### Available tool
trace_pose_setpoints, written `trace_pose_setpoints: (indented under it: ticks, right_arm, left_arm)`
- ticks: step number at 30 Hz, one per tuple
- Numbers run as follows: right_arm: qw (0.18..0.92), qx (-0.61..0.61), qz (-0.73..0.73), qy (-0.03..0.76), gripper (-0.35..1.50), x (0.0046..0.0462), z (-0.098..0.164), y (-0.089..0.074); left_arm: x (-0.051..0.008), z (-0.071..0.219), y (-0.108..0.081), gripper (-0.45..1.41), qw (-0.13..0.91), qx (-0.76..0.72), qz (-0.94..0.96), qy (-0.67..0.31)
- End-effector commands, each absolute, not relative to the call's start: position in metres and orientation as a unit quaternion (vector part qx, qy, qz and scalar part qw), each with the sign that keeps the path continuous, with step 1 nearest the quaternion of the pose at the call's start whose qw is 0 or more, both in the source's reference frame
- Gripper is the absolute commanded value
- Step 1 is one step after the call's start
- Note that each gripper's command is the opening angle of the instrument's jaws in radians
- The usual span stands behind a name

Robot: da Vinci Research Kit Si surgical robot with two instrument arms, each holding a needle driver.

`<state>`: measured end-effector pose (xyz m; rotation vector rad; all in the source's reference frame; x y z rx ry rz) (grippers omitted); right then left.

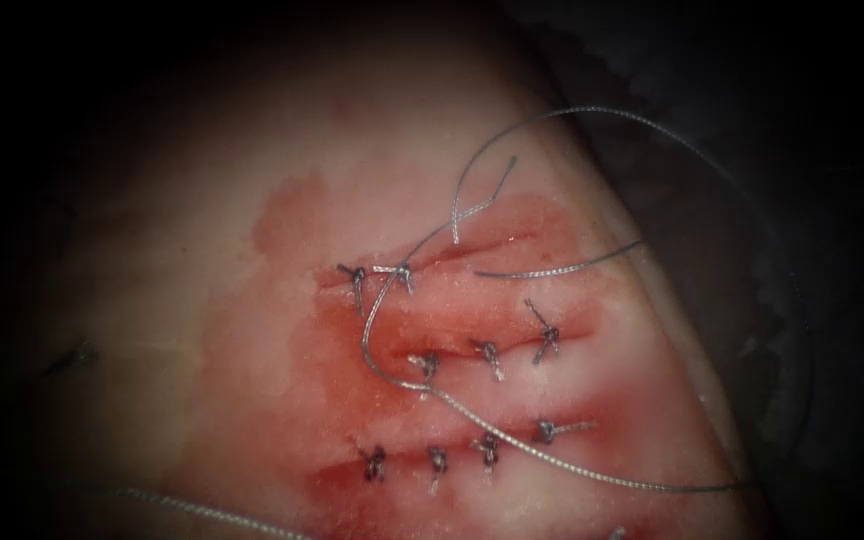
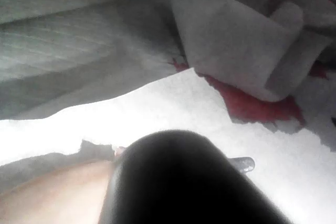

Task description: Wound Closure

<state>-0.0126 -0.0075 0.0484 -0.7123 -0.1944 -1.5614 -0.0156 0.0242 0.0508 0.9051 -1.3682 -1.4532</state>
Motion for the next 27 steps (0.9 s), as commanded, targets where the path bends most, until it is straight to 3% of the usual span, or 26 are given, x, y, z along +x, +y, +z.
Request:
trace_pose_setpoints:
  ticks: [1,3,6,9,15,18,24,27]
  right_arm:
    - [0.618,-0.353,-0.700,-0.062,0.24,-0.0065,0.047,-0.006]
    - [0.547,-0.409,-0.730,0.017,0.56,0.0006,0.044,-0.006]
    - [0.499,-0.431,-0.748,0.075,1.03,0.0069,0.042,-0.007]
    - [0.366,-0.420,-0.823,0.108,1.06,0.0156,0.041,-0.010]
    - [0.222,-0.359,-0.902,0.087,0.98,0.0228,0.044,-0.012]
    - [0.140,-0.324,-0.932,0.085,0.98,0.0242,0.047,-0.012]
    - [0.122,-0.305,-0.940,0.089,1.08,0.0223,0.050,-0.012]
    - [0.148,-0.284,-0.945,0.069,1.28,0.0201,0.050,-0.011]
  left_arm:
    - [-0.0159,0.051,0.026,-0.45,0.458,0.368,-0.586,-0.558]
    - [-0.0162,0.050,0.025,-0.45,0.458,0.369,-0.585,-0.558]
    - [-0.0164,0.050,0.025,-0.45,0.458,0.370,-0.584,-0.558]
    - [-0.0166,0.050,0.025,-0.45,0.460,0.370,-0.584,-0.557]
    - [-0.0167,0.050,0.025,-0.45,0.460,0.371,-0.584,-0.557]
    - [-0.0168,0.050,0.025,-0.45,0.460,0.372,-0.583,-0.557]
    - [-0.0169,0.050,0.025,-0.45,0.460,0.373,-0.582,-0.557]
    - [-0.0169,0.050,0.025,-0.45,0.460,0.372,-0.582,-0.557]
